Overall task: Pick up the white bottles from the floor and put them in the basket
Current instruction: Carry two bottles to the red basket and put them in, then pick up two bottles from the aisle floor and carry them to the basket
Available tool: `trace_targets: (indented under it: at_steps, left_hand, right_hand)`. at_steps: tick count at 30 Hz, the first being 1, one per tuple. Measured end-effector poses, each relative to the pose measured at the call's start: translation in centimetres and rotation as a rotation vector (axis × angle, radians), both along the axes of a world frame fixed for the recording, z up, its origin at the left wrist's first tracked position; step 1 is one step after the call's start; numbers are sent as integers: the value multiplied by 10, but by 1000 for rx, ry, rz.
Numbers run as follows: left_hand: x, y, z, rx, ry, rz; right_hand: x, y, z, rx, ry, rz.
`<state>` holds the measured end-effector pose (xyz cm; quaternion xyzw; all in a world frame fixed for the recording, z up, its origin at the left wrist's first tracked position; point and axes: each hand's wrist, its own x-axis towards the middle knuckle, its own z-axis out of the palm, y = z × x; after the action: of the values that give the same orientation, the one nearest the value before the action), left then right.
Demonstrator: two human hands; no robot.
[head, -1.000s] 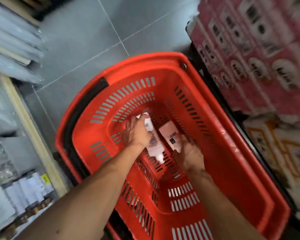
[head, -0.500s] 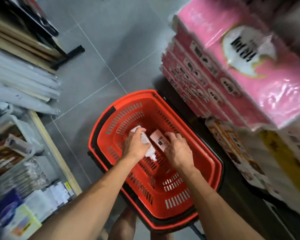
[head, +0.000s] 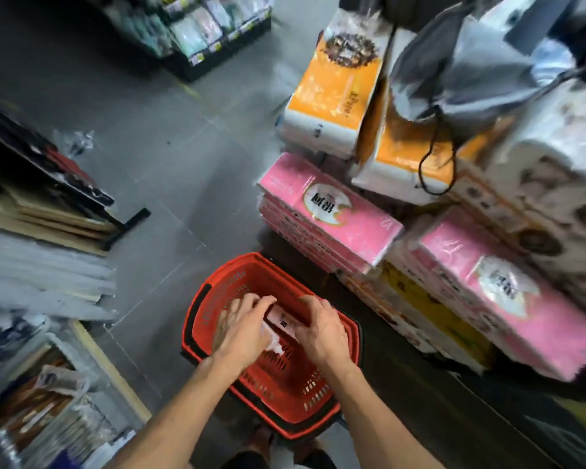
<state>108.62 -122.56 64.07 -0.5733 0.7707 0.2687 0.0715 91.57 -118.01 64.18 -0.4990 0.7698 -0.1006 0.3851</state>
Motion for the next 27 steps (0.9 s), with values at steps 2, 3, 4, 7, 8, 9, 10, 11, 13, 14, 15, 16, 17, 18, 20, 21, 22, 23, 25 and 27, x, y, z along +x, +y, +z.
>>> trace_targets:
  at_steps: [2, 3, 4, 7, 8, 9, 10, 11, 13, 14, 15, 16, 17, 18, 20, 21, 22, 23, 25, 27]
  left_hand:
    - [-11, 1, 25, -105, -25, -77]
    - [-17, 3, 35, -148, -25, -101]
    - [-23, 5, 46, -170, -21, -115]
    - [-38, 12, 69, -158, -48, -158]
    - [-41, 15, 74, -145, -67, -182]
    - [-43, 19, 77, -132, -81, -204]
    - [-44, 23, 79, -119, -87, -223]
    - [-45, 27, 81, -111, -82, -237]
    - [-48, 32, 84, -103, -64, -262]
    - [-49, 33, 85, -102, -58, -280]
    - [-51, 34, 87, -102, -56, -301]
    - [-52, 35, 89, -101, -53, -328]
    - [-53, 35, 91, -101, -48, -357]
    - [-55, 35, 93, -102, -42, -390]
    - [-58, 35, 97, -95, -35, -464]
    - [-59, 35, 99, -87, -33, -504]
    - [-60, 35, 100, -86, -26, -535]
    - [-60, 35, 102, -90, -14, -559]
    - [-63, 35, 106, -98, 10, -609]
    - [-67, 37, 110, -115, 17, -678]
  right_hand:
    - [-7, 5, 26, -71, -20, -59]
    - [-11, 8, 37, -89, -27, -75]
    - [-16, 11, 49, -91, -32, -83]
    - [-30, 21, 76, -80, -17, -111]
    - [-34, 26, 81, -77, -13, -130]
    - [-38, 31, 85, -74, -13, -154]
    - [-41, 38, 89, -69, -17, -183]
    - [-44, 45, 92, -63, -18, -213]
    - [-49, 58, 99, -43, -9, -274]
    - [-51, 65, 102, -36, -5, -307]
    - [-53, 71, 106, -34, -2, -341]
    - [-54, 78, 109, -37, 1, -374]
    - [-54, 84, 112, -44, 7, -409]
    - [-54, 90, 115, -51, 12, -448]
    - [-51, 102, 119, -62, 25, -533]
    - [-48, 109, 121, -64, 31, -577]
    - [-45, 116, 122, -62, 35, -615]
    - [-41, 122, 122, -58, 37, -649]
    - [-32, 135, 125, -52, 27, -728]
    - [-24, 149, 128, -53, 15, -818]
